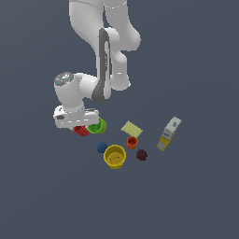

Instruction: Pick up a designated object from a clutter of objects.

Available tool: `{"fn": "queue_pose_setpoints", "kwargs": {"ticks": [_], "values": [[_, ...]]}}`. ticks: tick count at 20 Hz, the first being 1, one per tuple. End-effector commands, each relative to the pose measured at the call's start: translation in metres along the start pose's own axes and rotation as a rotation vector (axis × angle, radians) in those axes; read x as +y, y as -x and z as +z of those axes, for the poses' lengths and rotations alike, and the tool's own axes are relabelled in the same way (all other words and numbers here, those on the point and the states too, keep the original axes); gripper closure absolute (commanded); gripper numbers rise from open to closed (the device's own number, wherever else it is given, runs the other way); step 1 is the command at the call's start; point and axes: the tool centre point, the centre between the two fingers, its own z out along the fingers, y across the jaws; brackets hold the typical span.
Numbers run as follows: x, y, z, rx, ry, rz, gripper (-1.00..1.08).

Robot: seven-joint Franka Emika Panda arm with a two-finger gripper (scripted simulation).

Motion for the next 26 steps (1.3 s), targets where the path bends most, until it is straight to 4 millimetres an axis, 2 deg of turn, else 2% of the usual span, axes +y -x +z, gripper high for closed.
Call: {"fn": "queue_pose_setpoints", "kwargs": {"ticks": [1, 9, 10, 17, 26], "values": [[-0.017, 0.025, 0.029, -0.067, -0.040, -0.003, 1.08], [-0.017, 0.025, 0.029, -0.067, -0.040, -0.003, 1.08], [0.000, 0.000, 0.001, 0.001, 0.001, -0.001, 1.08], [-0.007, 0.001, -0.008, -0.001, -0.001, -0.001, 1.08], [-0.035, 0.005, -0.047, -0.008, -0.005, -0.001, 1.08]]}}
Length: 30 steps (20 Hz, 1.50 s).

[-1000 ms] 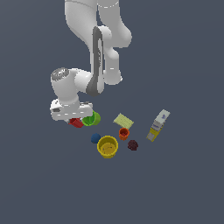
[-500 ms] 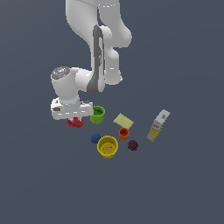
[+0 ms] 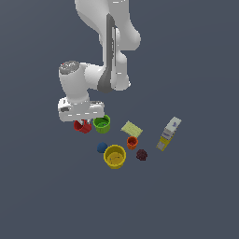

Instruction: Pick up a designated object from a clutter of objects.

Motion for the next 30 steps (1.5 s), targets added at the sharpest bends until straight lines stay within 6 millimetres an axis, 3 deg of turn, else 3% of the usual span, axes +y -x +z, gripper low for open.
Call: {"fn": "queue_pose_setpoints", "kwargs": {"ticks": [1, 12, 30], "values": [[-0.010, 0.001, -0.015, -0.001, 0.000, 0.000, 1.08], [-0.067, 0.009, -0.096, -0.017, -0.004, 0.000, 1.08], [-0.169, 0.018, -0.245, -0.044, -0.020, -0.002, 1.08]]}}
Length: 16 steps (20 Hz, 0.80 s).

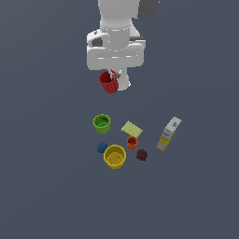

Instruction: Pick up a designated object from a clutter of objects.

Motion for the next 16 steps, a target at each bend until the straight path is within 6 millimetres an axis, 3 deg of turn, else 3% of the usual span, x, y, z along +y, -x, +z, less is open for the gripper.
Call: {"fn": "queue_pose_setpoints", "kwargs": {"ticks": [1, 9, 16], "values": [[-0.015, 0.002, -0.021, -0.003, -0.003, 0.000, 1.08], [-0.051, 0.003, -0.075, -0.011, -0.011, -0.002, 1.08], [-0.067, 0.003, -0.100, -0.015, -0.015, -0.001, 1.08]]}}
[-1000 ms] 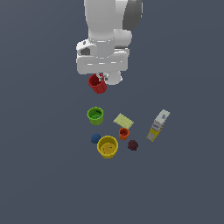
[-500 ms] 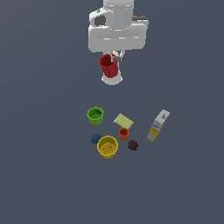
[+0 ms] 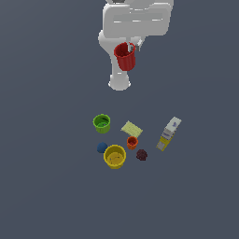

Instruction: Pick up a designated object from a clutter of objects.

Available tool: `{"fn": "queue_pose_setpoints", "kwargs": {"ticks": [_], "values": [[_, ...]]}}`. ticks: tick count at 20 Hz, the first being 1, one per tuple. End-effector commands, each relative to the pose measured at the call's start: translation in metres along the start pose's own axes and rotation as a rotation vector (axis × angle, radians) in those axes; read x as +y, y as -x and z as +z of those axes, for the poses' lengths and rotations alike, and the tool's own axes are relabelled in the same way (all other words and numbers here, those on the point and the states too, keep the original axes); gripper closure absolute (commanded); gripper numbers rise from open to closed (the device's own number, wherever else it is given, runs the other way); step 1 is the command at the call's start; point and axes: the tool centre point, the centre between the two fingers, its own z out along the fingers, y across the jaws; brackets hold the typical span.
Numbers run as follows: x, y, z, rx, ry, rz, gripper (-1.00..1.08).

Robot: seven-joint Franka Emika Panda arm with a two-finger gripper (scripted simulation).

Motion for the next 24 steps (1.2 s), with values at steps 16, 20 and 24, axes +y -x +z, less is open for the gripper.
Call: {"fn": "queue_pose_setpoints", "kwargs": {"ticks": [16, 20, 24], "values": [[-0.012, -0.007, -0.032, -0.001, -0.001, 0.000, 1.08], [-0.014, -0.010, -0.042, -0.001, -0.001, 0.000, 1.08], [-0.015, -0.011, -0.045, -0.001, -0.001, 0.000, 1.08]]}}
